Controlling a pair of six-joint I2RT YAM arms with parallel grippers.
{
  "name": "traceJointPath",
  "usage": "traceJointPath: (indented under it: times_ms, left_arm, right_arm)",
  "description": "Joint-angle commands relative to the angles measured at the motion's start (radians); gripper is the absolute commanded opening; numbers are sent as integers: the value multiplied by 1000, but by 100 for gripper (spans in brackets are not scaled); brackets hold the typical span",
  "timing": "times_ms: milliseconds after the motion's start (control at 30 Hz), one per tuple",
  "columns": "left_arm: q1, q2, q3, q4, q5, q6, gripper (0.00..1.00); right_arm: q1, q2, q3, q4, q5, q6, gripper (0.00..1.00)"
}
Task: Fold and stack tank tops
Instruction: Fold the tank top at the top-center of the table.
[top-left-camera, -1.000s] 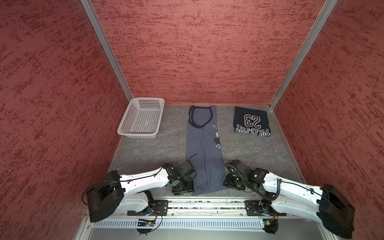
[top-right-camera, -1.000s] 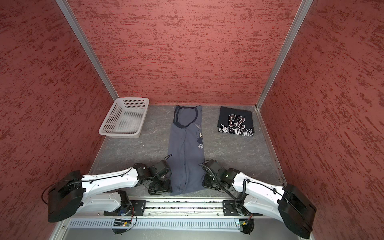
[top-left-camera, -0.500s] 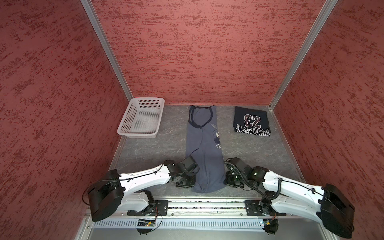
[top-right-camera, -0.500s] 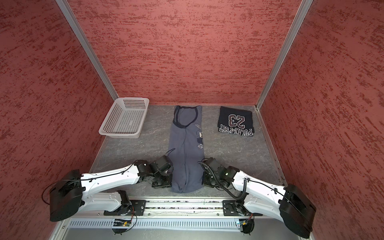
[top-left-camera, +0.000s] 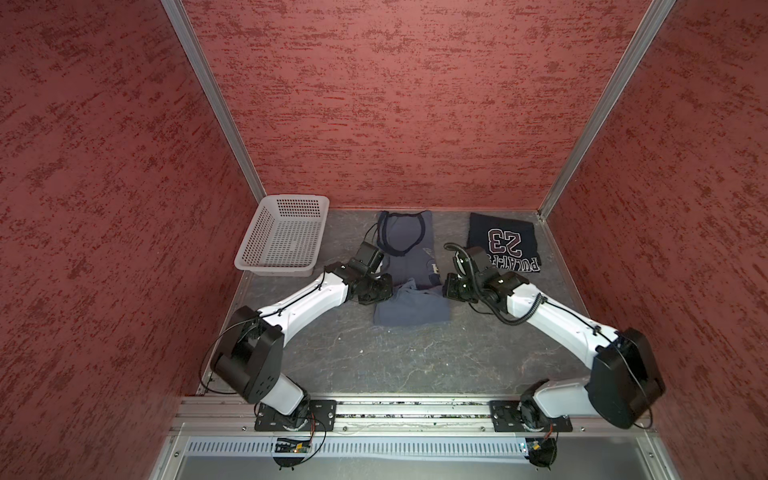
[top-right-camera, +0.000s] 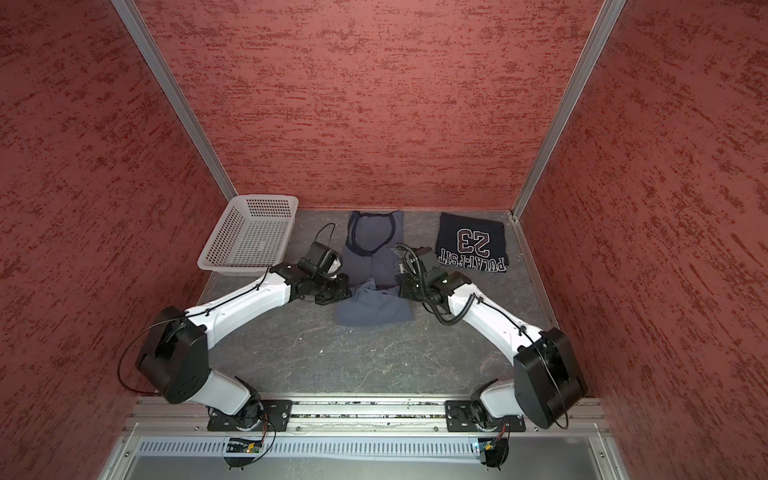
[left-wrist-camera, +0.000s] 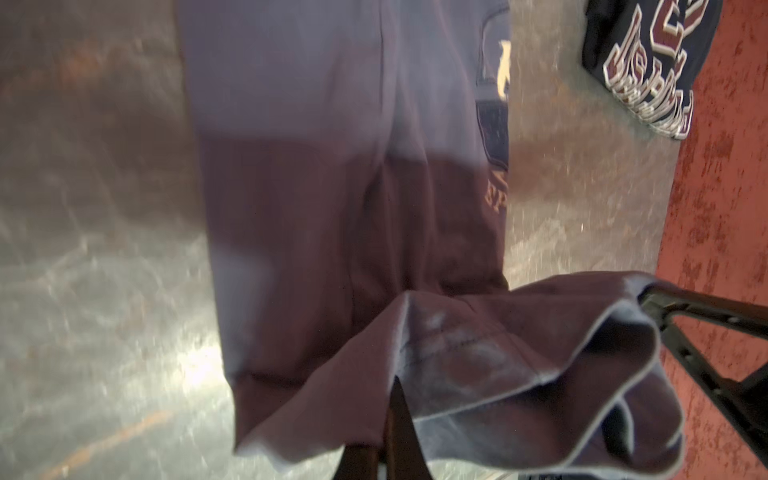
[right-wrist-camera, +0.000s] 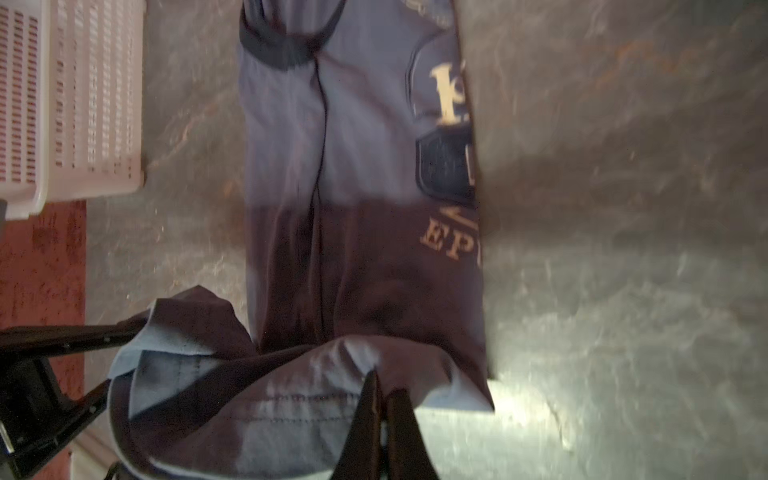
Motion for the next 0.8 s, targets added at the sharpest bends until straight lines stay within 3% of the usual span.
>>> traceJointPath:
  times_ms: [0,433,500,633,767]
  left_arm:
    - [64,98,105,39,10,70,4]
    - [178,436,400,63,61,88,8]
    - [184,480,442,56,61,95,17]
    - [200,502,503,-10,-23,97,53]
    - [187,363,423,-38,-140,109,75]
  right_arm:
    - [-67,96,99,78,-6,-118,0]
    - [-160,430,369,131,-111,-188,8]
    - [-169,468,399,134,-110,-192,19]
    - [-190,506,441,101,-82,-197,52]
    - [-196,419,377,53,5,-209,68]
